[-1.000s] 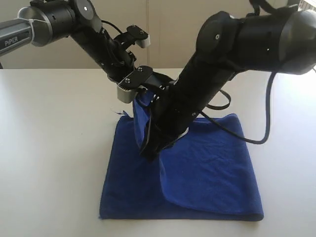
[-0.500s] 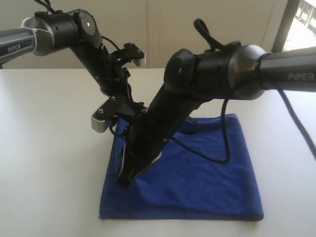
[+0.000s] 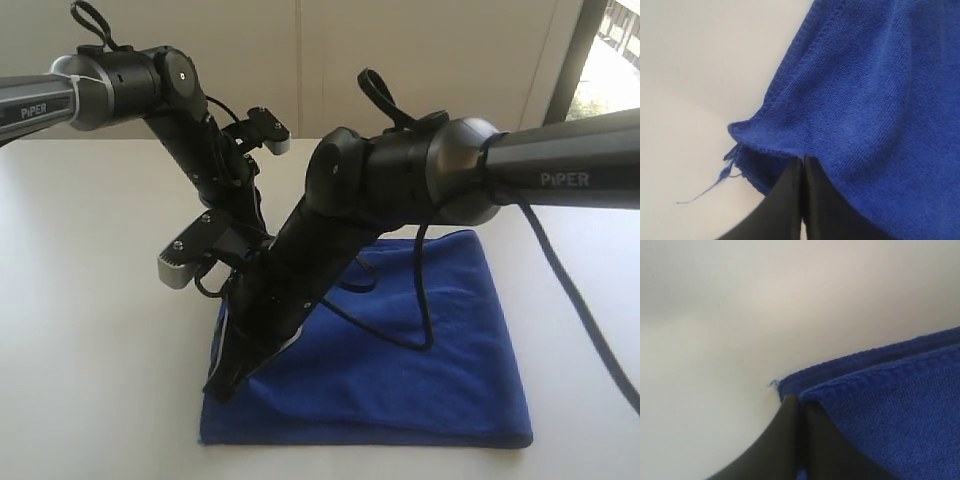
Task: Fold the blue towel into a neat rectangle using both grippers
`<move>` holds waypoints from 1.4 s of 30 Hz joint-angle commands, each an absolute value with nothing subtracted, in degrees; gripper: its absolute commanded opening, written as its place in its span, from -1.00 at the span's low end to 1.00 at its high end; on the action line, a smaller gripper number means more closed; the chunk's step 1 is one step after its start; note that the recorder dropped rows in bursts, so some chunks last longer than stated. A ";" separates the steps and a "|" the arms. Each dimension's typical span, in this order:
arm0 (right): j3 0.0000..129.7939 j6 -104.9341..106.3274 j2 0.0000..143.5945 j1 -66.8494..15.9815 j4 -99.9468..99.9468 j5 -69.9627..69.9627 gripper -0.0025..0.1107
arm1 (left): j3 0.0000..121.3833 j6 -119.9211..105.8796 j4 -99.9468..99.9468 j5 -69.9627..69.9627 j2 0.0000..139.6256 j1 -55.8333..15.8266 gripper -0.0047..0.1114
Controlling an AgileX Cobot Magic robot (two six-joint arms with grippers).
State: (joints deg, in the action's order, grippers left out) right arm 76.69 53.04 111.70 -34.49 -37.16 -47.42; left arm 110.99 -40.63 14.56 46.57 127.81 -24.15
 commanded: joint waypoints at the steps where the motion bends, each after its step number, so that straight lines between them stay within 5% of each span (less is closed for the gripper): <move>1: 76.86 53.82 112.08 -35.33 -38.54 -48.62 -0.96 | 110.69 -40.24 12.53 45.44 127.37 -24.03 -0.92; 24: 79.33 53.92 117.59 -35.57 -41.16 -52.64 -0.96 | 110.69 -40.24 12.55 44.14 131.92 -22.95 -0.91; 33: 79.33 54.21 120.20 -35.57 -43.02 -52.13 -0.96 | 110.69 -40.24 10.99 42.46 132.07 -22.95 -0.26; 38: 79.33 55.33 120.33 -35.57 -44.85 -51.13 -0.90 | 110.69 -39.89 10.03 42.04 132.07 -22.95 -0.22; 42: 79.33 55.46 120.37 -35.57 -45.56 -50.83 -0.61 | 110.69 -38.54 8.39 41.84 132.07 -22.95 -0.22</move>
State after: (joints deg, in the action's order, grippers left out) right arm 79.32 54.52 120.38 -35.56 -44.53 -51.21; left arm 110.76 -39.56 8.95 41.46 132.10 -23.17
